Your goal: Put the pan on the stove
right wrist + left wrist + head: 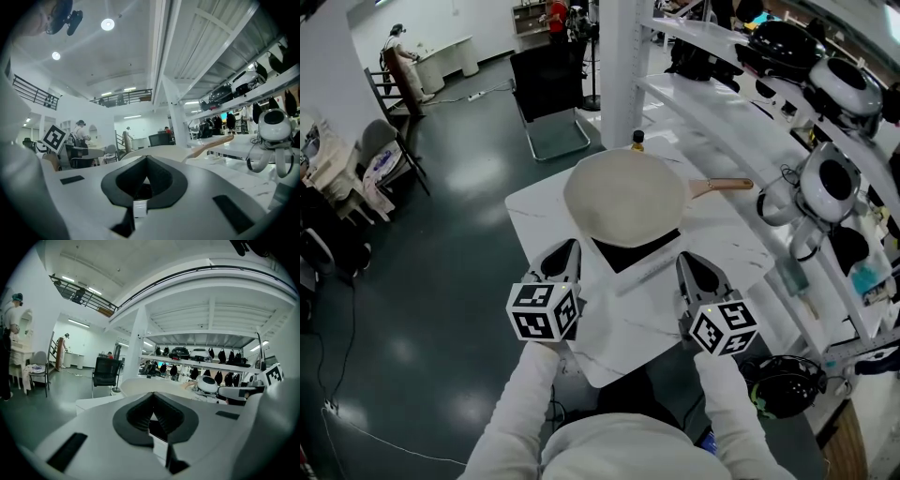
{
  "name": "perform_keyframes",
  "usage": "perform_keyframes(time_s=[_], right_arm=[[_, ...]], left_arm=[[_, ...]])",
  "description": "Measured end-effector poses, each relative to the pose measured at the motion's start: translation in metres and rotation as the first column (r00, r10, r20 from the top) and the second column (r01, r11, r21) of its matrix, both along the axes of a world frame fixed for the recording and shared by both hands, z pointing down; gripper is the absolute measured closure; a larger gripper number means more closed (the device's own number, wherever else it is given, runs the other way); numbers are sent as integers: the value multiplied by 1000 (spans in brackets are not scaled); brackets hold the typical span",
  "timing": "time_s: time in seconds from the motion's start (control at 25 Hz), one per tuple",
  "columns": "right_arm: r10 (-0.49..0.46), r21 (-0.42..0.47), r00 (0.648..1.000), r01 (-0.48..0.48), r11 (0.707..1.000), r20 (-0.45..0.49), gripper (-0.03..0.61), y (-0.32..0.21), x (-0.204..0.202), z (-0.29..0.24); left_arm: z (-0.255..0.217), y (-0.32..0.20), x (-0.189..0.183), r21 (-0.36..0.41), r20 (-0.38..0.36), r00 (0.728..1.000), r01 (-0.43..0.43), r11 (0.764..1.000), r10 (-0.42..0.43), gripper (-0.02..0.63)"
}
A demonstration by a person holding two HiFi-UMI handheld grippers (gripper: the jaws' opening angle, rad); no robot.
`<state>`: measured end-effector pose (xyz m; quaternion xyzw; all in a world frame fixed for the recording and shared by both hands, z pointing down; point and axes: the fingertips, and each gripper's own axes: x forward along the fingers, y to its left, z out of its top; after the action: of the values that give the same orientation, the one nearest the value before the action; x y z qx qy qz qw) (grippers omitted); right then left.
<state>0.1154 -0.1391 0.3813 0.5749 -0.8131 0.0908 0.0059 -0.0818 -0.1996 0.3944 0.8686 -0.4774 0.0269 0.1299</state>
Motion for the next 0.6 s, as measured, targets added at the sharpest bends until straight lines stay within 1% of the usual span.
perform_keyframes(time_s=[0.28, 0.6], right_arm=[[23, 1, 1000, -23, 1000, -10, 551, 16, -9, 0], [53, 16, 998, -53, 998, -16, 551, 31, -14, -5]], left_arm=[[-1, 15, -5, 6, 6, 1000, -13, 1000, 13, 597], [-1, 29, -10, 25, 29, 999, -17, 1000, 16, 597]])
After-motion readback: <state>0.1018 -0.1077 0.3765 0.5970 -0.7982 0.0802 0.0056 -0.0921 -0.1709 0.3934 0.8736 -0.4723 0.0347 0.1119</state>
